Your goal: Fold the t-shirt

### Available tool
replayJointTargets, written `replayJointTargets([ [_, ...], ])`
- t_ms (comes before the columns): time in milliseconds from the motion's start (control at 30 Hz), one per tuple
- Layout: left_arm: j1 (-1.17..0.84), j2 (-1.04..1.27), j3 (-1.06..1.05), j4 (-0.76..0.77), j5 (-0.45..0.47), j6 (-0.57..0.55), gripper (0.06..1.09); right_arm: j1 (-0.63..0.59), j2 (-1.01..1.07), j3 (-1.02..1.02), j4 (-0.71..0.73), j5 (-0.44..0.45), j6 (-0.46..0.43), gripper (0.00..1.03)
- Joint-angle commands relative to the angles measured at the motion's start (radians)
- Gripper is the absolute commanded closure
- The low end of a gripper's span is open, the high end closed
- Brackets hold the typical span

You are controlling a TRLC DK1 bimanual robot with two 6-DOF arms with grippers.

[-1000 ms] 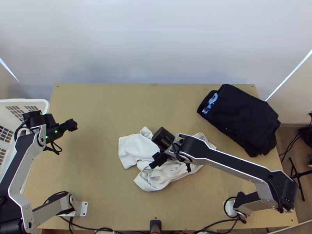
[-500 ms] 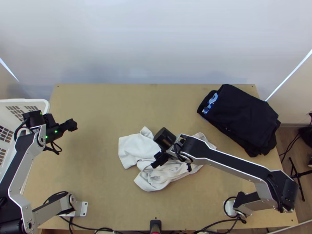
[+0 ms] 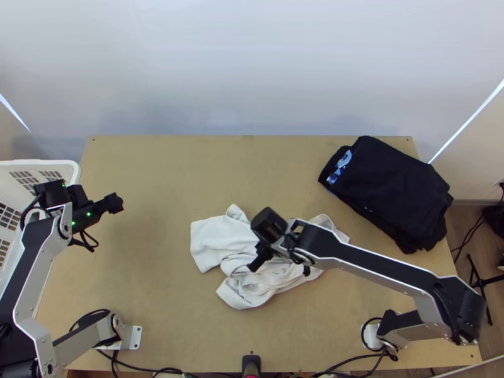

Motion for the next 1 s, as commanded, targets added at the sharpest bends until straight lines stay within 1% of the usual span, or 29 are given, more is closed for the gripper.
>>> replayJointTargets([
  [0,0.001,-0.016,0.001,-0.010,0.000,0.001,0.10,-0.025,-0.059,0.072,0.015,0.018,-0.017,1.00],
  [233,-0.037,-0.043,-0.016,-0.013,0.000,-0.008,0.10,-0.097,-0.098,0.171,0.012,0.018,-0.018,1.00],
  [367,-0.071,-0.046,-0.018,-0.013,0.000,-0.022,0.10,-0.146,-0.110,0.287,0.041,0.018,-0.027,1.00],
  [467,-0.102,-0.048,-0.016,-0.010,0.000,-0.034,0.10,-0.169,-0.102,0.391,0.077,0.020,-0.050,1.00],
  [633,-0.166,-0.050,-0.001,-0.008,0.002,-0.062,0.10,-0.172,-0.042,0.620,0.092,0.044,-0.109,1.00],
  [700,-0.188,-0.048,0.005,-0.002,0.002,-0.073,0.10,-0.170,0.005,0.746,0.092,0.069,-0.126,1.00],
  [867,-0.237,-0.048,0.018,0.024,0.002,-0.093,0.10,-0.172,0.134,1.073,0.092,0.093,-0.179,1.00],
  [900,-0.246,-0.048,0.021,0.030,0.002,-0.104,0.10,-0.172,0.149,1.112,0.101,0.095,-0.190,1.00],
  [967,-0.261,-0.046,0.024,0.041,0.000,-0.116,0.10,-0.170,0.151,1.117,0.180,0.095,-0.210,1.00],
])
